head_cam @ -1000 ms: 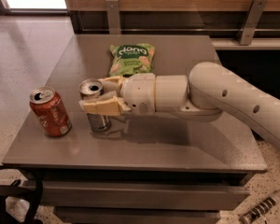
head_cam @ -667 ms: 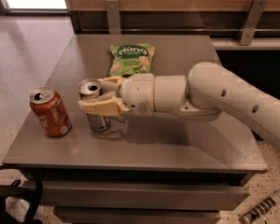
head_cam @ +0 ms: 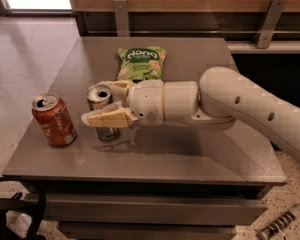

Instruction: Move redbull can near coke can

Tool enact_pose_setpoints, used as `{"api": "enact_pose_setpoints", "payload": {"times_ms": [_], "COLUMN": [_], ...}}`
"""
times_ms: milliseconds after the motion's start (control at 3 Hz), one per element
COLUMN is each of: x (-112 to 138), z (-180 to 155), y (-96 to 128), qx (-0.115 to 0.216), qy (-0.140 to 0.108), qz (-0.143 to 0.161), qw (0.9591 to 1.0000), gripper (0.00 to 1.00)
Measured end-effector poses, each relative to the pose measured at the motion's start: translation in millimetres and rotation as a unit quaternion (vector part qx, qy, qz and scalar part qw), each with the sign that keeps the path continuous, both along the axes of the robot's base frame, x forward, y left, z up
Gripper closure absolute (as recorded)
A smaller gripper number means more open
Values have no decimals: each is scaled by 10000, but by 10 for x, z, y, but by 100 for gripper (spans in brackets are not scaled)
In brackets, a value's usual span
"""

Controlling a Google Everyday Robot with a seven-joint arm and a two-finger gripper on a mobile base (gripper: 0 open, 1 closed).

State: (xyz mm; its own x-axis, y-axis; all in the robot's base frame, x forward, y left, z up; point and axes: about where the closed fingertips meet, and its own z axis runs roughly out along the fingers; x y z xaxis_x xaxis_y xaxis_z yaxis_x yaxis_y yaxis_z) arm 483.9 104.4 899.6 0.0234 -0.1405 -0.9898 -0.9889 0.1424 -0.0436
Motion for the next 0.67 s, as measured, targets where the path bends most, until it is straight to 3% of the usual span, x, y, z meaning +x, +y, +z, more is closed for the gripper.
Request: {"api": "enact_pose_setpoints", "payload": {"times_ms": [333, 667], "x": [-9, -9], "z": [4, 4], "y": [16, 16], "qx": [-2, -2], "qy": [-4, -4], "qz": [16, 16], "qw": [10000, 10000], "gripper": [0, 0]}}
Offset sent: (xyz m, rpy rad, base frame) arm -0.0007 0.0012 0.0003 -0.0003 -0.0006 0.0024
